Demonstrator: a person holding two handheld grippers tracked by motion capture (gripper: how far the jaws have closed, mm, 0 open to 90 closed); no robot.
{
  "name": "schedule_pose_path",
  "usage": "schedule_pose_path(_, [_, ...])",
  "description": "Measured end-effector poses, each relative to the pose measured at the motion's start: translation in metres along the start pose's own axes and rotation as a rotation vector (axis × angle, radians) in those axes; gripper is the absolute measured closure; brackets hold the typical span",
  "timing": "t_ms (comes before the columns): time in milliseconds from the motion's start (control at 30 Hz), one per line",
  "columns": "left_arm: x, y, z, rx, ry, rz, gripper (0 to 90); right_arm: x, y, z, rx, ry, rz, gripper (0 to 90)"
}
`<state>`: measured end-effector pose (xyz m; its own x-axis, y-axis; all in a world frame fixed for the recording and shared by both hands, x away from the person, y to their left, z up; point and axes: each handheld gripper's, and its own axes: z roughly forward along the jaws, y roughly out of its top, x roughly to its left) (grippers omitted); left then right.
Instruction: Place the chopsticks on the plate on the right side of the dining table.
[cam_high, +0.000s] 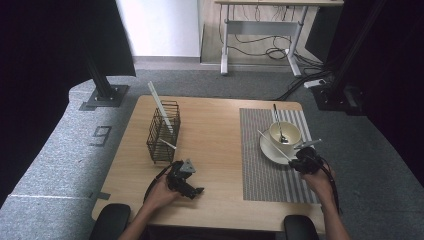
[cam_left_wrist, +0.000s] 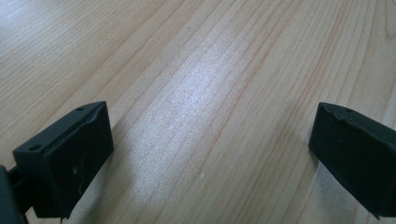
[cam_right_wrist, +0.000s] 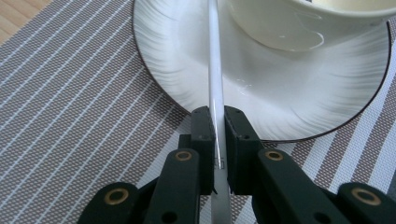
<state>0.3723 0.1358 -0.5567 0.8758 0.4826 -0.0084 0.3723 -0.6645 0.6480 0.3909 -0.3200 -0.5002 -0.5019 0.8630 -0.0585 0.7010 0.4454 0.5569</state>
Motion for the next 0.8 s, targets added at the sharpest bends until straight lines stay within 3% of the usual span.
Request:
schedule_pose_path(567, [0.000, 0.000, 0.000, -0.005, -0.002, 0.001, 0.0, -0.010, -0.003, 0.004, 0.017, 0.002, -0.001, 79.3])
schedule_pose_path(800, [0.000, 0.000, 0.000, -0.007, -0.003, 0.003, 0.0, -0.013, -0.007, 0.005, 0.011, -0.053, 0.023, 57.5])
